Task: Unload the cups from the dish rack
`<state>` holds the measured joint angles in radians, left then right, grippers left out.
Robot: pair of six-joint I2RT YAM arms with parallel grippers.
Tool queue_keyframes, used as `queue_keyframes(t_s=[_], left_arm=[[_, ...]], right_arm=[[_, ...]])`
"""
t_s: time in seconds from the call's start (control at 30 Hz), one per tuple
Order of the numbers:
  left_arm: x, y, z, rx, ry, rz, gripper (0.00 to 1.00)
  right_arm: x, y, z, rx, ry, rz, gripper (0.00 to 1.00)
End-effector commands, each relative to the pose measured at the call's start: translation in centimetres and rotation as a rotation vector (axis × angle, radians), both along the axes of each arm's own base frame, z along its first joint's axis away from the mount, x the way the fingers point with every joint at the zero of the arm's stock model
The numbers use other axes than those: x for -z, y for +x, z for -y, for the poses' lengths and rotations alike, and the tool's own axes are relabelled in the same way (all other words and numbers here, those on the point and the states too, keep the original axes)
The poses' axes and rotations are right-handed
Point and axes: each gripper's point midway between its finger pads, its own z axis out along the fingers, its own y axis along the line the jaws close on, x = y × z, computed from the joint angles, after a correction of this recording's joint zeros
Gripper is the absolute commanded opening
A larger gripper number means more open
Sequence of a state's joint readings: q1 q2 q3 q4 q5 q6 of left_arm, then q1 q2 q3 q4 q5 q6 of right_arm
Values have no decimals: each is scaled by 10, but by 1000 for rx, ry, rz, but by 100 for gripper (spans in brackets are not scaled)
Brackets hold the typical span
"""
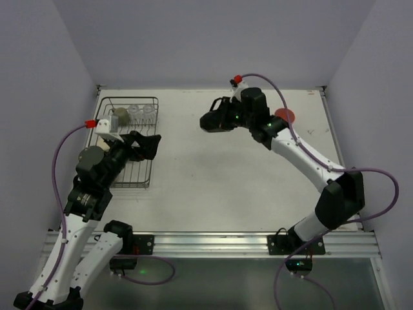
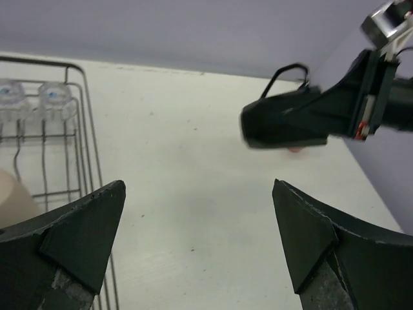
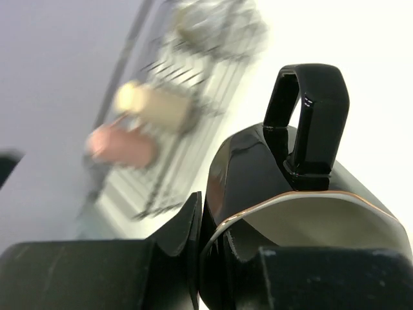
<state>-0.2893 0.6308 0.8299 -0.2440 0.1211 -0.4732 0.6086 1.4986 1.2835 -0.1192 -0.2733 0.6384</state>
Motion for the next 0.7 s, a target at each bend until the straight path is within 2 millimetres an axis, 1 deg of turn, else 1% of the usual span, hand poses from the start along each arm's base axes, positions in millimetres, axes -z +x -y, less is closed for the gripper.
queue_keyframes(t_s=[0.0, 0.03, 0.07, 0.1, 0.13, 0.17, 0.2, 0.23, 0.27, 0.3, 0.33, 0.37, 0.47, 0.5, 0.53, 0.67], left_arm=[[54, 4, -30, -139, 170, -111, 100], [59, 6, -33, -155, 181, -117, 100], [68, 7, -33, -157, 195, -131, 100], [70, 8, -34, -167, 203, -131, 100], [73, 9, -34, -168, 209, -135, 100], [79, 10, -34, -169, 220, -143, 100], [79, 11, -33, -167, 223, -140, 100], [81, 11, -32, -163, 232, -143, 100], [80, 11, -33, -167, 237, -142, 100], [80, 11, -33, -174, 242, -142, 100], [81, 11, -34, -179, 247, -147, 100], [83, 11, -35, -185, 250, -153, 100], [87, 13, -38, -203, 261, -165, 100], [87, 13, -40, -212, 264, -168, 100], [90, 15, -41, -217, 270, -178, 100], [95, 18, -45, -241, 282, -203, 100]], right_arm=[[43, 52, 80, 148, -384, -41, 0], [29, 70, 87, 184, -420, -10, 0], [58, 83, 93, 188, -506, -61, 0], [71, 88, 107, 200, -615, -83, 0], [78, 95, 111, 205, -658, -90, 0], [89, 110, 111, 207, -693, -99, 0], [96, 115, 115, 196, -732, -102, 0], [92, 125, 115, 203, -731, -88, 0], [99, 131, 121, 208, -742, -104, 0], [114, 135, 122, 195, -763, -130, 0], [114, 140, 122, 189, -758, -124, 0], [126, 145, 126, 181, -772, -142, 0], [134, 152, 127, 164, -780, -145, 0], [142, 153, 128, 157, -788, -159, 0], [145, 153, 129, 150, -789, -165, 0], [163, 154, 140, 151, -820, -199, 0]])
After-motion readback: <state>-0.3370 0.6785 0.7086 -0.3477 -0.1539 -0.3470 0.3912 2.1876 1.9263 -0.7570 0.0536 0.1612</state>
